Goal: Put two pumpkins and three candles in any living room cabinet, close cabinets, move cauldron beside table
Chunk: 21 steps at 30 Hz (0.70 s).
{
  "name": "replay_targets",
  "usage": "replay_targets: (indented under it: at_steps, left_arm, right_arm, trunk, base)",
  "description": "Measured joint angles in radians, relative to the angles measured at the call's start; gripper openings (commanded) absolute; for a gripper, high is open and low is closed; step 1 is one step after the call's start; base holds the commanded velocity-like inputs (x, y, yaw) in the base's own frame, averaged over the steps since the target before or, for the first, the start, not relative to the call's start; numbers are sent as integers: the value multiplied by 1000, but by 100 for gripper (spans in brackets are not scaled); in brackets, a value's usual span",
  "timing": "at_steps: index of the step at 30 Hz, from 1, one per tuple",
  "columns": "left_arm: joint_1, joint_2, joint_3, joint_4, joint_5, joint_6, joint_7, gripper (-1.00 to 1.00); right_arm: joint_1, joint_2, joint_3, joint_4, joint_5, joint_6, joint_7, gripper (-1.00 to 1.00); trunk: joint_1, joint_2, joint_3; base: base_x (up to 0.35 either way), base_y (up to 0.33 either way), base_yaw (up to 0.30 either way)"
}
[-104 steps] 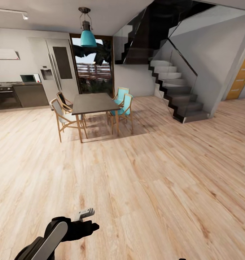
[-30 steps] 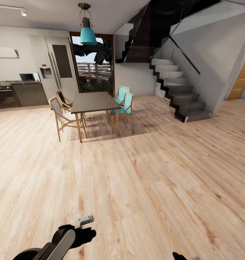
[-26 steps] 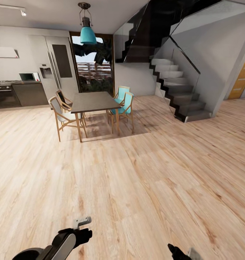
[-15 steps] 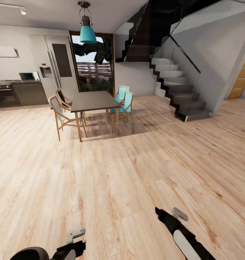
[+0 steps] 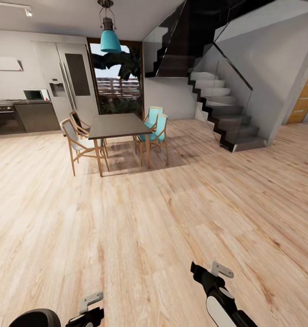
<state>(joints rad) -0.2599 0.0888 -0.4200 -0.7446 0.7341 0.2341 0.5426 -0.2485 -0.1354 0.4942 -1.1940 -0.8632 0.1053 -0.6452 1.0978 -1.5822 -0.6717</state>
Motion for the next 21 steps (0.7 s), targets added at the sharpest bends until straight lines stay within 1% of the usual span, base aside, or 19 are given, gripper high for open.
replay_targets:
  at_steps: [3,4,8,11,14,21]
  left_arm:
    - [0,1,-1,3,0,-7,-3,100]
    - [0,2,-2,4,0,-9,-13,100]
    - [0,6,1,16,-1,-9,-90,100]
    - [0,8,5,29,-3,-10,-123,100]
    - [0,9,9,34,-3,-10,-134,100]
    - [0,12,15,37,4,-11,-139,100]
  right_arm:
    - [1,0,4,1,0,-3,1,100]
    - [2,1,6,4,-2,-4,2,100]
    - [3,1,15,8,-5,-4,28,100]
    - [4,1,17,20,-9,-3,70,100]
    - [4,1,18,34,-12,-3,108,100]
    - [4,1,18,42,-7,-3,130,100]
  trunk:
    - [12,-21,-9]
    - [15,-28,-13]
    - [31,-56,-25]
    - [42,-77,-34]
    - [54,-98,-44]
    - [81,-147,-66]
  base:
    - [0,0,0]
    - [0,0,0]
    - [0,0,0]
    - [0,0,0]
    - [0,0,0]
    - [0,0,0]
